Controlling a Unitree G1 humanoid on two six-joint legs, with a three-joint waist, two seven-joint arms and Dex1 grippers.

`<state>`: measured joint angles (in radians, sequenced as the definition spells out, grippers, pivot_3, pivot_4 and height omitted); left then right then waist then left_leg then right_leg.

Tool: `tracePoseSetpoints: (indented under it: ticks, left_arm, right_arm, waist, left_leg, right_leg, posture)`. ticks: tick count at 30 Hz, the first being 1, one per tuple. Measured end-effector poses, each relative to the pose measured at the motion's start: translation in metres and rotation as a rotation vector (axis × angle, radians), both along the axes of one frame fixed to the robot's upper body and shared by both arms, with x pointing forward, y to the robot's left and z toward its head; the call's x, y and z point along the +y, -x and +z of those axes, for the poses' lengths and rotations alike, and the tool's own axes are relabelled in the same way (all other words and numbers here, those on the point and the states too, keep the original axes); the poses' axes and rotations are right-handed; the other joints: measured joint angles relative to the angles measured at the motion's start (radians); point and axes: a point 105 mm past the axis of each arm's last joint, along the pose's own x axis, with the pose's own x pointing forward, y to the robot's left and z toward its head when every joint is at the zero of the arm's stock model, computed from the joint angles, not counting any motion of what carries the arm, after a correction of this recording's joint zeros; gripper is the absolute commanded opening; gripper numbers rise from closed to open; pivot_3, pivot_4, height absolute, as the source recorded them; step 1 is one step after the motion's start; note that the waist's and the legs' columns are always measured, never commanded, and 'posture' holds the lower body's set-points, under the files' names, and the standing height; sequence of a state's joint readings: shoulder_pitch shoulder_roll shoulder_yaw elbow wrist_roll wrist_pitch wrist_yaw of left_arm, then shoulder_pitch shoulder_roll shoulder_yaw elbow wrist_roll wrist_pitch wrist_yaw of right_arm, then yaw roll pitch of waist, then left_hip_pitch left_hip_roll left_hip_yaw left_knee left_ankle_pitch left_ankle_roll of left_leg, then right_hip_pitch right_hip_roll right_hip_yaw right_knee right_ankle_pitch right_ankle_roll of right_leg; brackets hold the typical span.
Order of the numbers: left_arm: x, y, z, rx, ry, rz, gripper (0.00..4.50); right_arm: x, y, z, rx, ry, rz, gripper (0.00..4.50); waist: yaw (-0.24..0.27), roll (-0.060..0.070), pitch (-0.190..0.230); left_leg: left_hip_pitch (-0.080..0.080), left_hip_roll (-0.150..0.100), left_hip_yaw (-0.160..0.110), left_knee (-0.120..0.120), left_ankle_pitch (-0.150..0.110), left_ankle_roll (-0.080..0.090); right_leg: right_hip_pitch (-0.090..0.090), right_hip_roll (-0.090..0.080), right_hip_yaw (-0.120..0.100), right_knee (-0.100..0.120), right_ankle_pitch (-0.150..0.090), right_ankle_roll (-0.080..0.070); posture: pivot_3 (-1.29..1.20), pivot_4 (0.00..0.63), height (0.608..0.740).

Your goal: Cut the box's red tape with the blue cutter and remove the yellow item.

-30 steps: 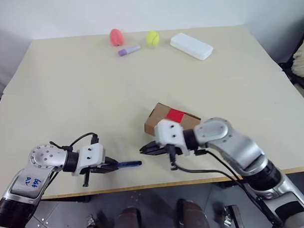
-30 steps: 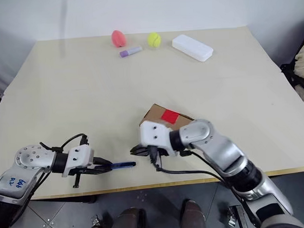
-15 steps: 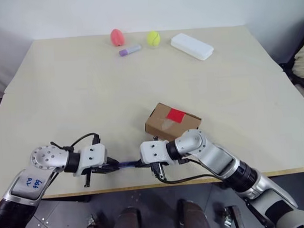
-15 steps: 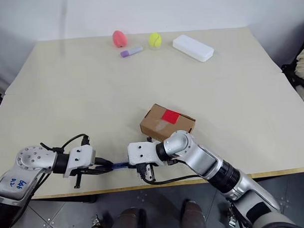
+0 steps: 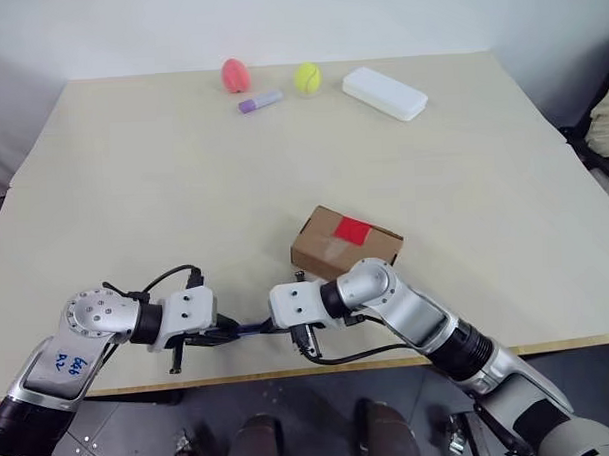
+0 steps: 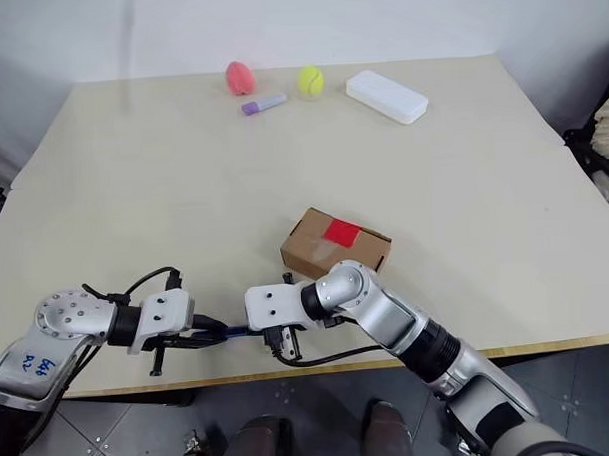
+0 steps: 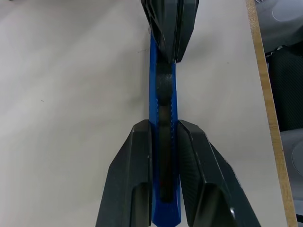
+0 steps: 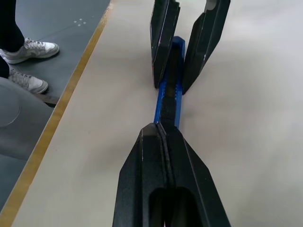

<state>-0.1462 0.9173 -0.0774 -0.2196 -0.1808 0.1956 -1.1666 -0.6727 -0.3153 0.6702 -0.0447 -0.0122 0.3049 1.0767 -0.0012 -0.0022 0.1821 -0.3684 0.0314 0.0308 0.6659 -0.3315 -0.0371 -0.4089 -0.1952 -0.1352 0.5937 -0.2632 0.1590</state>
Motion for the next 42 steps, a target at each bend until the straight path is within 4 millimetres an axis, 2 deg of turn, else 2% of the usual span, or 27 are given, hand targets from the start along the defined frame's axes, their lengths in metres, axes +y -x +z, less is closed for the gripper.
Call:
tracePoseSetpoints:
  ticks: [5, 8, 10, 11, 13, 16, 18, 21, 25, 29, 35, 38, 42]
  left_arm:
    - [-0.001, -0.001, 0.000, -0.003, 0.001, -0.003, 0.42]
    - [-0.003, -0.001, 0.000, -0.011, 0.013, -0.009, 0.42]
    - [-0.006, 0.000, 0.000, -0.025, 0.034, -0.017, 0.42]
    - [-0.007, 0.000, -0.001, -0.029, 0.048, -0.018, 0.42]
    - [-0.007, -0.001, -0.002, -0.043, 0.079, -0.008, 0.42]
    - [-0.002, -0.004, 0.002, -0.092, 0.135, 0.009, 0.42]
    - [-0.001, -0.008, 0.010, -0.145, 0.191, 0.024, 0.42]
    - [0.000, -0.017, 0.022, -0.214, 0.240, 0.034, 0.42]
    - [0.009, -0.027, 0.044, -0.335, 0.306, 0.075, 0.42]
    - [0.002, -0.040, 0.063, -0.490, 0.409, 0.078, 0.42]
    - [-0.012, -0.059, 0.083, -0.741, 0.510, 0.084, 0.42]
    - [-0.022, -0.067, 0.087, -0.827, 0.534, 0.082, 0.42]
    - [-0.028, -0.074, 0.083, -0.890, 0.540, 0.095, 0.42]
  right_arm:
    - [0.005, 0.000, 0.000, -0.004, -0.013, 0.008, 0.02]
    - [0.004, -0.003, 0.008, 0.004, -0.044, -0.015, 0.02]
    - [0.002, -0.004, 0.027, 0.040, -0.113, -0.054, 0.02]
    - [-0.001, -0.004, 0.037, 0.055, -0.146, -0.068, 0.18]
    - [-0.012, 0.001, 0.058, 0.122, -0.187, -0.090, 0.60]
    - [-0.040, 0.003, 0.084, 0.221, -0.185, -0.139, 1.52]
    - [-0.050, -0.003, 0.101, 0.218, -0.227, -0.184, 2.22]
    - [-0.058, -0.009, 0.110, 0.217, -0.232, -0.229, 3.25]
    - [-0.078, -0.028, 0.135, 0.173, -0.255, -0.334, 4.47]
    - [-0.084, -0.041, 0.148, 0.198, -0.259, -0.393, 4.47]
    - [-0.092, -0.079, 0.157, 0.261, -0.233, -0.606, 4.47]
    - [-0.084, -0.086, 0.158, 0.365, -0.233, -0.636, 4.47]
    - [-0.085, -0.092, 0.152, 0.471, -0.208, -0.681, 4.47]
  waist:
    - [0.001, 0.000, 0.000]
    - [0.001, 0.000, 0.000]
    - [0.000, 0.000, 0.000]
    - [0.000, 0.000, 0.000]
    - [0.000, 0.000, 0.000]
    - [0.000, 0.000, 0.000]
    - [-0.001, 0.000, 0.000]
    - [-0.004, 0.000, 0.000]
    - [-0.004, 0.000, 0.000]
    - [-0.004, -0.001, 0.000]
    - [-0.007, -0.001, 0.000]
    - [-0.013, -0.001, 0.000]
    - [-0.027, -0.001, -0.001]
  left_leg:
    - [0.000, 0.000, 0.000, 0.000, 0.000, 0.000]
    - [0.000, 0.000, 0.000, 0.000, 0.000, 0.000]
    - [-0.001, 0.000, 0.000, 0.000, 0.000, 0.000]
    - [-0.001, 0.000, 0.000, 0.000, 0.000, 0.000]
    - [-0.001, 0.000, 0.000, 0.000, 0.000, 0.000]
    - [-0.001, 0.000, 0.000, 0.001, 0.000, 0.000]
    - [-0.001, 0.001, 0.000, 0.000, 0.000, 0.000]
    - [-0.001, 0.001, 0.001, 0.000, 0.000, 0.000]
    - [-0.001, 0.001, 0.002, 0.000, 0.000, 0.001]
    - [-0.001, 0.001, 0.002, 0.001, 0.000, 0.001]
    - [-0.001, 0.001, 0.003, 0.001, 0.000, 0.001]
    - [-0.001, 0.001, 0.003, 0.001, 0.000, 0.001]
    - [-0.002, 0.001, 0.003, 0.001, -0.001, 0.001]
  right_leg:
    - [0.000, 0.000, 0.000, 0.000, 0.000, 0.000]
    - [0.000, 0.000, 0.000, 0.000, 0.000, 0.000]
    - [0.000, 0.000, 0.000, 0.000, 0.000, 0.000]
    - [-0.001, 0.000, 0.000, 0.000, 0.000, 0.000]
    - [-0.001, 0.000, 0.000, 0.000, 0.000, 0.000]
    - [-0.001, 0.000, 0.000, 0.000, 0.000, 0.000]
    - [-0.001, 0.001, 0.000, 0.000, 0.000, 0.000]
    - [-0.002, 0.001, 0.001, 0.000, 0.000, 0.000]
    - [-0.002, 0.001, 0.001, 0.000, 0.001, 0.000]
    - [-0.002, 0.001, 0.002, 0.000, 0.001, 0.000]
    - [-0.002, 0.001, 0.002, 0.000, 0.001, 0.001]
    - [-0.002, 0.001, 0.002, -0.001, 0.002, 0.001]
    - [-0.002, 0.001, 0.002, -0.001, 0.002, 0.002]
  posture:
    - [0.00, 0.150, 0.740]
    - [0.00, 0.150, 0.740]
    - [0.00, 0.150, 0.740]
    - [0.00, 0.150, 0.740]
    - [0.00, 0.150, 0.740]
    - [0.00, 0.150, 0.740]
    - [0.00, 0.150, 0.740]
    - [0.00, 0.150, 0.740]
    - [0.00, 0.150, 0.740]
    - [0.00, 0.150, 0.740]
    - [0.00, 0.150, 0.740]
    - [0.00, 0.150, 0.740]
    - [0.00, 0.150, 0.740]
